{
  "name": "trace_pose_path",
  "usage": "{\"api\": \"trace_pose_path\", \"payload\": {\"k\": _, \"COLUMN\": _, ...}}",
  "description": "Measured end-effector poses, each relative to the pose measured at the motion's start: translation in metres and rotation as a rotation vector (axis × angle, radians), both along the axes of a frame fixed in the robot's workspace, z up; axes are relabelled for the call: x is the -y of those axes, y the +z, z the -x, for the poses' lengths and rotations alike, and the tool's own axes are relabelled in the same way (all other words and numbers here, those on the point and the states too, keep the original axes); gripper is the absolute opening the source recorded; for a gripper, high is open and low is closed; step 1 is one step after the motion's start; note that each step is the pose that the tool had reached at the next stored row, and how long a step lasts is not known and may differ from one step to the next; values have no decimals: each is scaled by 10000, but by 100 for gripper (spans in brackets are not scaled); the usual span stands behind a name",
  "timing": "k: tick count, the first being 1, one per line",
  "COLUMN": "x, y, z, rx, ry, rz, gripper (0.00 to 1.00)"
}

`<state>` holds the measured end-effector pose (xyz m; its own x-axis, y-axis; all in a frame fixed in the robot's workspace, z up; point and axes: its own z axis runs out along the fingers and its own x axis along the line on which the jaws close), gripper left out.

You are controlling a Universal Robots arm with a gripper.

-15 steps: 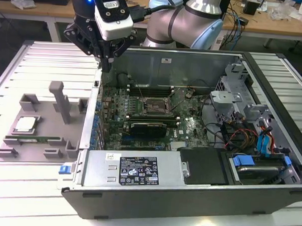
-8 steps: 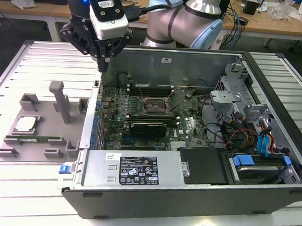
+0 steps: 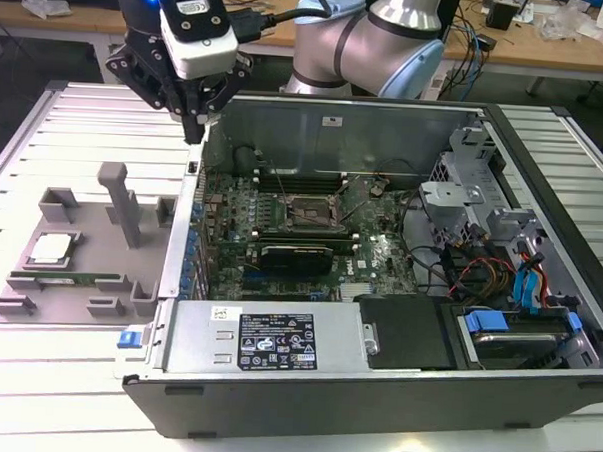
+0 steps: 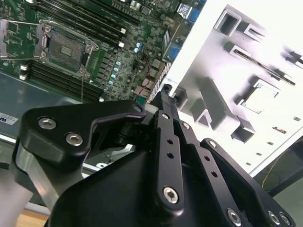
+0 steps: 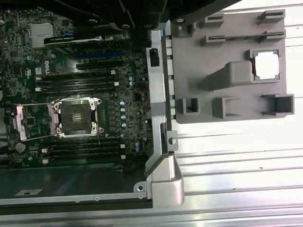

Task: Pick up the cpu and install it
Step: 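Reach for the cpu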

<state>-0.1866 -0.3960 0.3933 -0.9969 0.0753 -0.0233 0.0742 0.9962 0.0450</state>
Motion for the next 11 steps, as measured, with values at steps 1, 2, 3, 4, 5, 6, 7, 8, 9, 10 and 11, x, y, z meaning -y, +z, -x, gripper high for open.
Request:
{"api": "trace_pose_path", "payload": {"k": 1, "x": 0, "y": 0, "z": 16, "rx": 0, "ry": 0, "rz": 0, "gripper": 11}}
{"api": "trace_pose_path", "payload": {"k": 2, "x": -2, "y": 0, "z": 32, "rx": 1, "ry": 0, "rz": 0, "gripper": 11}}
{"api": "trace_pose_path", "payload": {"k": 3, "x": -3, "y": 0, "z": 50, "rx": 0, "ry": -1, "rz": 0, "gripper": 11}}
{"api": "trace_pose_path", "payload": {"k": 4, "x": -4, "y": 0, "z": 75, "rx": 0, "ry": 0, "rz": 0, "gripper": 11}}
{"api": "trace_pose_path", "payload": {"k": 5, "x": -6, "y": 0, "z": 104, "rx": 0, "ry": 0, "rz": 0, "gripper": 11}}
{"api": "trace_pose_path", "payload": {"k": 6, "x": -7, "y": 0, "z": 115, "rx": 0, "ry": 0, "rz": 0, "gripper": 11}}
{"api": "trace_pose_path", "payload": {"k": 7, "x": -7, "y": 0, "z": 126, "rx": 0, "ry": 0, "rz": 0, "gripper": 11}}
{"api": "trace_pose_path", "payload": {"k": 8, "x": -10, "y": 0, "z": 152, "rx": 0, "ry": 0, "rz": 0, "gripper": 11}}
{"api": "trace_pose_path", "payload": {"k": 9, "x": -14, "y": 0, "z": 176, "rx": 1, "ry": 0, "rz": 0, "gripper": 11}}
{"api": "trace_pose_path", "payload": {"k": 10, "x": -17, "y": -1, "z": 197, "rx": 1, "ry": 0, "rz": -1, "gripper": 11}}
{"api": "trace_pose_path", "payload": {"k": 11, "x": -21, "y": 0, "z": 219, "rx": 0, "ry": -1, "rz": -1, "gripper": 11}}
